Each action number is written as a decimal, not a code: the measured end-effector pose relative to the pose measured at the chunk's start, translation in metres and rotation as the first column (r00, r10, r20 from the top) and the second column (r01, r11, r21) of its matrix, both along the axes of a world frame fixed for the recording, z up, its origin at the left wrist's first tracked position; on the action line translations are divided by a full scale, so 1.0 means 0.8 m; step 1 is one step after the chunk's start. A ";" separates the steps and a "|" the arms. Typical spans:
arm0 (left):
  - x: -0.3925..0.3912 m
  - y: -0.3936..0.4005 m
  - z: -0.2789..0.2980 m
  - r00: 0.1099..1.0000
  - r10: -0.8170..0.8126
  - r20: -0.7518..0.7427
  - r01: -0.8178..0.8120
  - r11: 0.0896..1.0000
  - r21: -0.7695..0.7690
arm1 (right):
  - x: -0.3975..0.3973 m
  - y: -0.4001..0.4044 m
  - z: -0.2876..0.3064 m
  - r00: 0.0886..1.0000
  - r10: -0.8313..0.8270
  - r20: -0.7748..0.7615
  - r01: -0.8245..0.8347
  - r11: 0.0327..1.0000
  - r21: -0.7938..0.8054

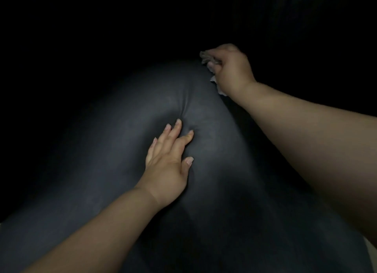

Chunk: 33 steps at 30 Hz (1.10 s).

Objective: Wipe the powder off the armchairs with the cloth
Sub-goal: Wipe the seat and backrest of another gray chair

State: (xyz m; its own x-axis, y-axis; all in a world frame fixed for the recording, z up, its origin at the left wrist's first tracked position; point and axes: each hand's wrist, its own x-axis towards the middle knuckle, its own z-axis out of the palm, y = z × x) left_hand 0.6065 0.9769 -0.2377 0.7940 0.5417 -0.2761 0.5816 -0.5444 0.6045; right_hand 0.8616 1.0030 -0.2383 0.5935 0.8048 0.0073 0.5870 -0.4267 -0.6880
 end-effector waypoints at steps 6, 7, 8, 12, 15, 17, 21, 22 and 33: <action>0.001 0.000 0.001 1.000 0.011 0.013 -0.011 1.000 -0.005 | -0.058 -0.046 0.007 0.961 0.260 0.094 -0.263 0.965 0.014; 0.000 0.000 0.001 1.000 0.009 0.014 -0.009 1.000 -0.004 | -0.069 -0.065 0.009 0.950 0.296 0.096 -0.297 0.955 -0.005; 0.000 0.001 0.002 1.000 0.007 0.013 -0.007 1.000 -0.008 | -0.083 -0.084 0.012 0.948 0.307 0.079 -0.307 0.952 -0.014; -0.005 0.005 0.011 0.998 0.019 0.063 -0.018 1.000 -0.023 | -0.133 -0.154 0.017 0.958 0.279 0.062 -0.282 0.958 0.048; -0.012 0.004 0.022 0.978 0.116 0.176 -0.106 0.992 -0.063 | -0.161 -0.195 0.016 0.960 0.271 0.074 -0.273 0.962 0.016; -0.020 0.001 0.032 0.965 0.154 0.214 -0.142 0.987 -0.073 | -0.191 -0.222 0.018 0.956 0.283 0.074 -0.283 0.959 -0.004; -0.052 0.003 0.044 0.950 0.213 0.229 -0.227 0.973 0.036 | -0.238 -0.257 0.027 0.943 0.329 0.045 -0.331 0.943 0.045; -0.063 0.005 0.046 0.945 0.230 0.233 -0.253 0.965 0.072 | -0.237 -0.255 0.027 0.947 0.315 0.060 -0.319 0.944 0.081; -0.163 0.002 0.042 0.889 0.416 0.193 -0.453 0.862 0.227 | -0.263 -0.097 0.005 0.998 0.041 0.054 -0.044 0.997 0.058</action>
